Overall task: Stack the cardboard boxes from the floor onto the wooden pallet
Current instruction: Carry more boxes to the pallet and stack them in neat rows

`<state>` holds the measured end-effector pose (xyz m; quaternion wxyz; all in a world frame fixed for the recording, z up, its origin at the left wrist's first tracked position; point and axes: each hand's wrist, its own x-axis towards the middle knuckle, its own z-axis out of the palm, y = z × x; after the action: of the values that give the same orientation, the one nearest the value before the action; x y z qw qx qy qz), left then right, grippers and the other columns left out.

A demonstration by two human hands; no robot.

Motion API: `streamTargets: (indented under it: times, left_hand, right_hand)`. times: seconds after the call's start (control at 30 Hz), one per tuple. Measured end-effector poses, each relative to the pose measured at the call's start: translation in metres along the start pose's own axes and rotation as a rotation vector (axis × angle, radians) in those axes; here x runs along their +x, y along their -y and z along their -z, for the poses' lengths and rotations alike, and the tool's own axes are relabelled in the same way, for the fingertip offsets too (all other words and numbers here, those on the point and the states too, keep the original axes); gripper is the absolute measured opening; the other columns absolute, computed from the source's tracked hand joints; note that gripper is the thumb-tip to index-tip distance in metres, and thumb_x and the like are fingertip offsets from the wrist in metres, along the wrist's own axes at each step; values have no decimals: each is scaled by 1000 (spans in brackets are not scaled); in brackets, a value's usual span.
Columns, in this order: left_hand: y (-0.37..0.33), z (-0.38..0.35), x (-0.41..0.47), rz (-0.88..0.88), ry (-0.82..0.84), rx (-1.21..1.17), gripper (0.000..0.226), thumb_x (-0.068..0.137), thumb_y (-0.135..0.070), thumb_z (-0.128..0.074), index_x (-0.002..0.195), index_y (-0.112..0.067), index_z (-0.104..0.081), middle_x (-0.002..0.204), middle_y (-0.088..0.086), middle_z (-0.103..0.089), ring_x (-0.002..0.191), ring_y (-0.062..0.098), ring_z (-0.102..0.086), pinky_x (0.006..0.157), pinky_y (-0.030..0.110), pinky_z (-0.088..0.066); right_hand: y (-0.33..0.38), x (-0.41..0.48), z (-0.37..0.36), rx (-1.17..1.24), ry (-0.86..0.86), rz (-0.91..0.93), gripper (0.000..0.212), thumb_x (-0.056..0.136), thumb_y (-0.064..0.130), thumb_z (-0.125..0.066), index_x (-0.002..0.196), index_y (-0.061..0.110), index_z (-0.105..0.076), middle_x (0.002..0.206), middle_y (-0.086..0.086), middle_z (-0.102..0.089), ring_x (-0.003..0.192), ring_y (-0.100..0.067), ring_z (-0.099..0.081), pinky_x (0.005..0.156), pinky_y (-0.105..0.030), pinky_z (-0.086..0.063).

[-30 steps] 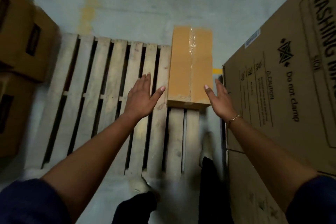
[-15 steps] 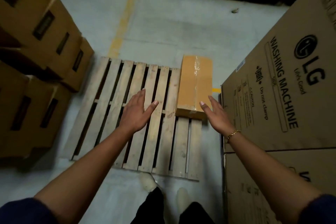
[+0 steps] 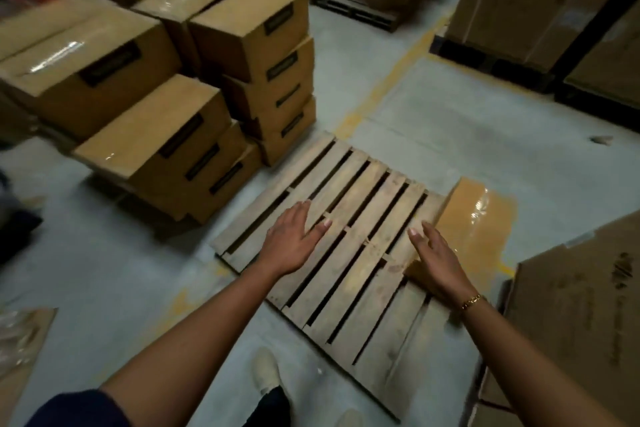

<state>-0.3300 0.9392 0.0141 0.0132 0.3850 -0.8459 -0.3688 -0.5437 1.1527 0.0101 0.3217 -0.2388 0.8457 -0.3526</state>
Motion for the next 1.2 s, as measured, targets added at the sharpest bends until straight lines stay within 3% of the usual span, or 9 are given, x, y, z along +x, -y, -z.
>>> streamTargets:
  times: [0.23,0.37,0.6,0.83,1.2]
  left_hand:
    - [105,104,-14,150,-148,-29,80,100,-71,-33,164,-23,-24,170,3,-24,156,23,-21,125,45,-20]
    - [176,170,-13,222,-179,-73,82,98,-74,-32,164,-27,-23,171,0,-22,157,21,-18,126,53,-19]
    - [294,280,6,308,-166,-63,87,94,-77,-30,163,-24,-27,170,3,-25,156,25,-22,123,57,-23]
    - [380,336,47,389,-176,-110,84,96,-78,-31,160,-24,-33,167,4,-30,153,29,-29,120,58,-29]
    - [482,408,152,526,-168,-122,71,103,-65,-37,155,-18,-42,162,10,-37,148,33,-34,117,49,-31]
  right_hand:
    - [114,40,-103,-8,150,143,88,88,76,-42,161,27,-31,166,1,-32,150,-21,-34,122,-44,-30]
    - [181,61,-180,36,212,148,76,97,67,-45,160,28,-30,165,1,-33,149,-23,-36,121,-44,-32]
    - [274,90,-305,71,281,97,80,94,70,-45,160,28,-30,165,2,-34,150,-22,-34,122,-46,-30]
    - [333,134,-391,78,339,45,71,102,60,-47,161,25,-29,164,-3,-34,150,-24,-35,118,-42,-30]
    - [404,256,-507,116,432,-78,73,99,64,-47,159,26,-31,162,-3,-38,145,-25,-42,116,-54,-37]
